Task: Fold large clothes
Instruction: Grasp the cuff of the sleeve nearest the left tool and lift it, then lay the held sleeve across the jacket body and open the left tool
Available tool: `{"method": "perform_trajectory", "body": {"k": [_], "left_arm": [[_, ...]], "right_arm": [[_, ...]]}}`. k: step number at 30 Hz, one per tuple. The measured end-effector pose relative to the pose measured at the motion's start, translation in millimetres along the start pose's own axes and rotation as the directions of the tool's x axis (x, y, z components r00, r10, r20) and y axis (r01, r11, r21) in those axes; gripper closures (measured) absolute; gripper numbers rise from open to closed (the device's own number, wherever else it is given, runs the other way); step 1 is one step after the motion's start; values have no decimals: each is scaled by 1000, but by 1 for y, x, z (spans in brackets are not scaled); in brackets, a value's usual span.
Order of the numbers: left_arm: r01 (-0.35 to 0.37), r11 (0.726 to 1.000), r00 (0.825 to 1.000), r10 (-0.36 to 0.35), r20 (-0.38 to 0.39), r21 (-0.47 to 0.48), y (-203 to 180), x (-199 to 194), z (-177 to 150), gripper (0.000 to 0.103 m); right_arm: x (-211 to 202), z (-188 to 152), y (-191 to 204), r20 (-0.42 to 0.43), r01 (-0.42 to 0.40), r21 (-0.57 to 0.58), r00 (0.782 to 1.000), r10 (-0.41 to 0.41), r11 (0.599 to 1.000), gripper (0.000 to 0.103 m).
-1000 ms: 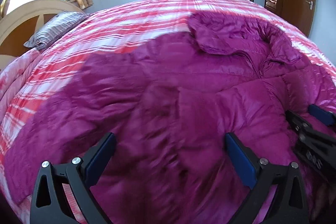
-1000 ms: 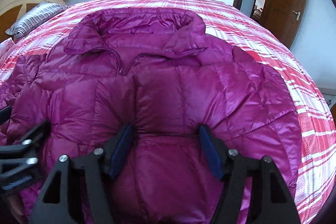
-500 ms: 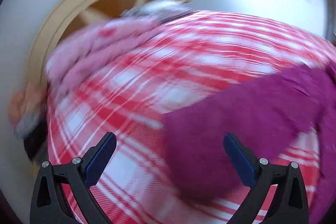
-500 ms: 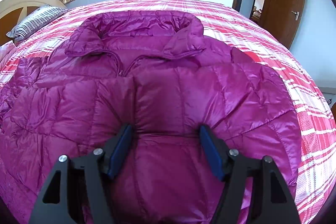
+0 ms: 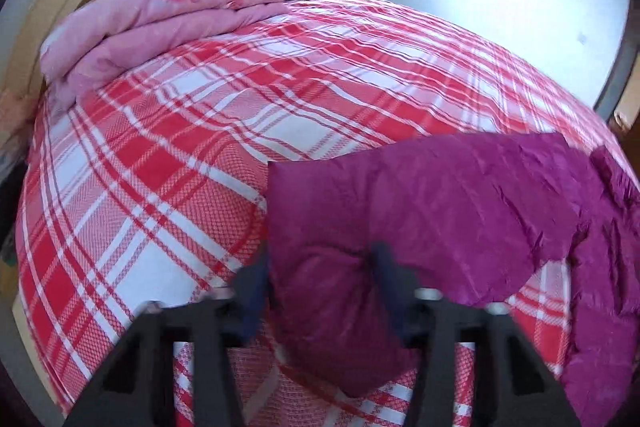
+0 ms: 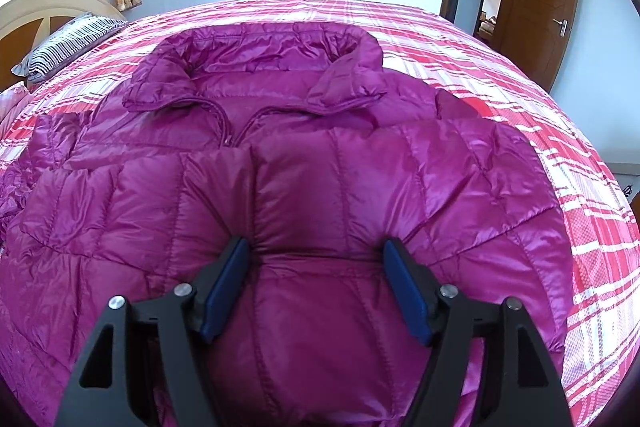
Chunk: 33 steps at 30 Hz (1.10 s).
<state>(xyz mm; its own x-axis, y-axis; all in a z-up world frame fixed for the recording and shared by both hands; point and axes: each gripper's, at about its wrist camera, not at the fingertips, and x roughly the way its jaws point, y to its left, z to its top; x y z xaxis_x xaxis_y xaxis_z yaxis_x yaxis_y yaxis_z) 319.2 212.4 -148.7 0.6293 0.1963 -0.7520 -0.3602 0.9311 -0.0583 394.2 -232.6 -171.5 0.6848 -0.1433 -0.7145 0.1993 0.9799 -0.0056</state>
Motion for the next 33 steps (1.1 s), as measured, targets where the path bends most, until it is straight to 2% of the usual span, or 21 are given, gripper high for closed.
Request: {"method": "perform_trajectory", "body": {"k": [4,7,13,16,20,26,33], "left_arm": [[-20,999,999,19,41,28,0,-16,6,91],[-9,999,994,4,112,36,-3,-43,17,92],[-7,994,968,-22,249,113,-30,-95,40,92],[23,990,950,-65,307,138,-47,-123,49,92],[66,974,915,-145,376,214,-81,-161,54,92],[133,935,876,-266,402,328,-138,-196,57,92],[202,888,852,-367,372,413,-197,-210,55,93]], "right_arm": [[0,0,-1,2,-5,4,1000,5,1000,29],[0,0,-1,2,-5,5,1000,5,1000,29],[-1,0,-2,4,-8,9,1000,7,1000,28],[-1,0,-2,4,-10,11,1000,10,1000,28],[-1,0,-2,6,-10,15,1000,10,1000,28],[-1,0,-2,7,-12,19,1000,12,1000,27],[-1,0,-3,8,-15,22,1000,15,1000,27]]}}
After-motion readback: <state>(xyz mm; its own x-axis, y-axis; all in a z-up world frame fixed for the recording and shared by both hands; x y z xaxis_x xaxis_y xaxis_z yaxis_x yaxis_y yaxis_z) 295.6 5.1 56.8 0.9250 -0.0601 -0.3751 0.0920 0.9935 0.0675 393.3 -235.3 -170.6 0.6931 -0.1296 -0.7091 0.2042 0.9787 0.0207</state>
